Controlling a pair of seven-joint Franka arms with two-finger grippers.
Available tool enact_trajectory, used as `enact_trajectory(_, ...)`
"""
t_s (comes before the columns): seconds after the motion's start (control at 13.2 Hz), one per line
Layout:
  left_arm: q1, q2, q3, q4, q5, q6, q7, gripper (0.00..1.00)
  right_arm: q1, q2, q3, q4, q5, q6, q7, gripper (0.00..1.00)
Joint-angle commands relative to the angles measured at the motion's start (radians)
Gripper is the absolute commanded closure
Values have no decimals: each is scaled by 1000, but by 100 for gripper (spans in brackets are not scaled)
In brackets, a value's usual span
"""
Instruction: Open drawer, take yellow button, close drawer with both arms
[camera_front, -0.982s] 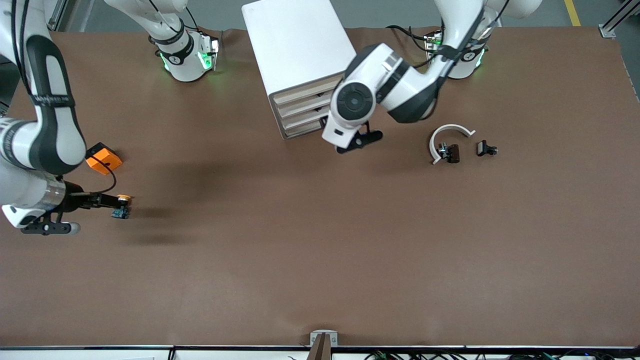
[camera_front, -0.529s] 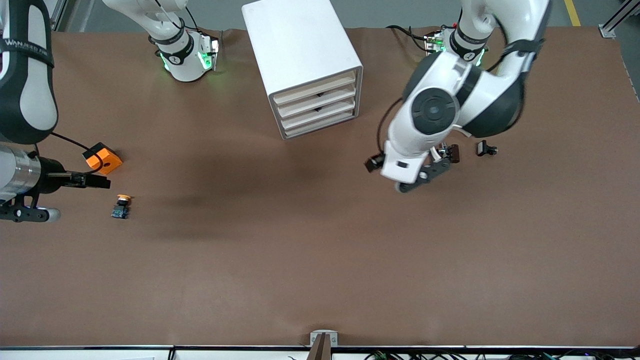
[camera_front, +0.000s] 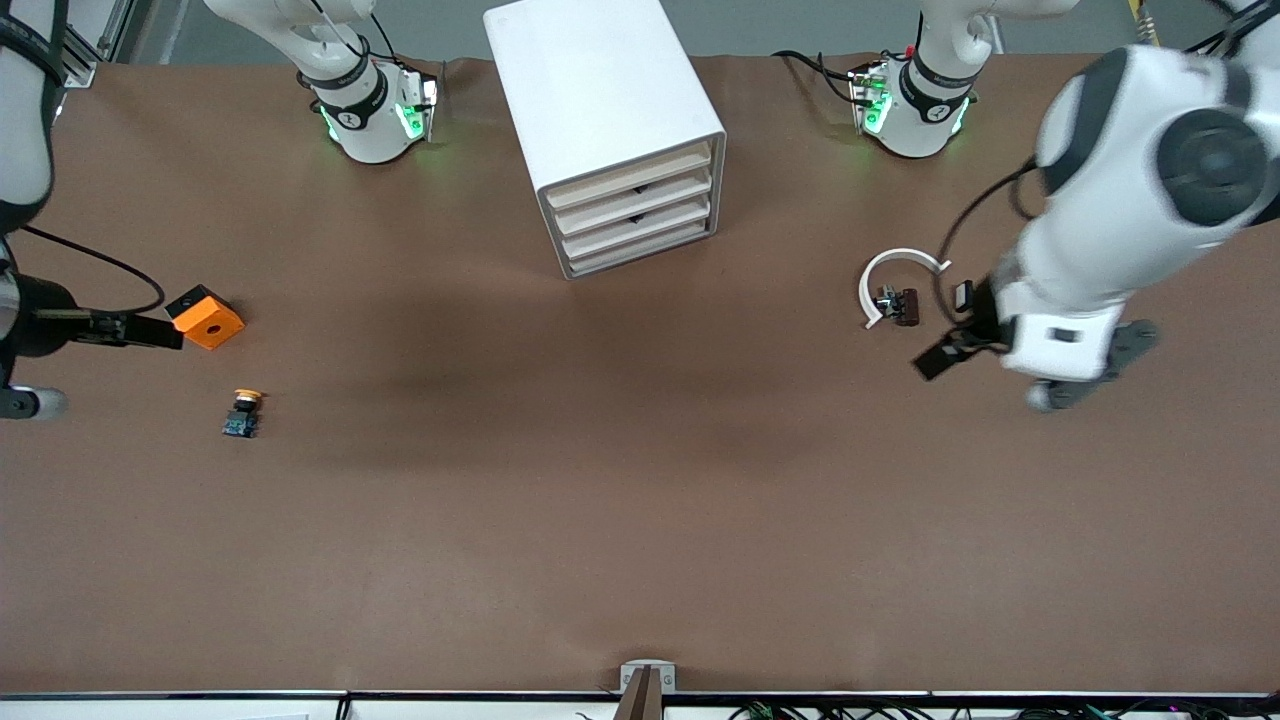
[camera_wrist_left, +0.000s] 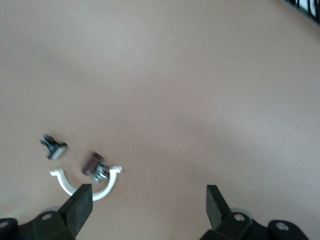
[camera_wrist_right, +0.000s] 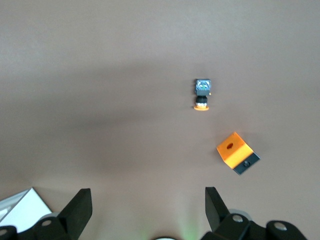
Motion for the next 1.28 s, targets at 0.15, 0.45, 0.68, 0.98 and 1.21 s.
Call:
enact_trajectory(0.15,98,-103,-9,-8,25,-64,209,0,1,-15,5,37,-7,-68,48,0)
enact_trajectory(0.45,187,-183,-12,-8,49,-137,439,0,-7,-27,5,38,7,-73,41,0)
enact_trajectory(0.68,246,-211,-15,-8,35,-210,523,0,-4,-99,5,5,10,-84,33,0)
enact_trajectory(0.98,285,-240,-13,-10,32,-243,700,0,-1,-225,6,-109,8,-61,46,0)
enact_trajectory(1.21,348,-266,-15,-34,-7,-244,803,0,-4,-254,6,-148,7,-51,47,0)
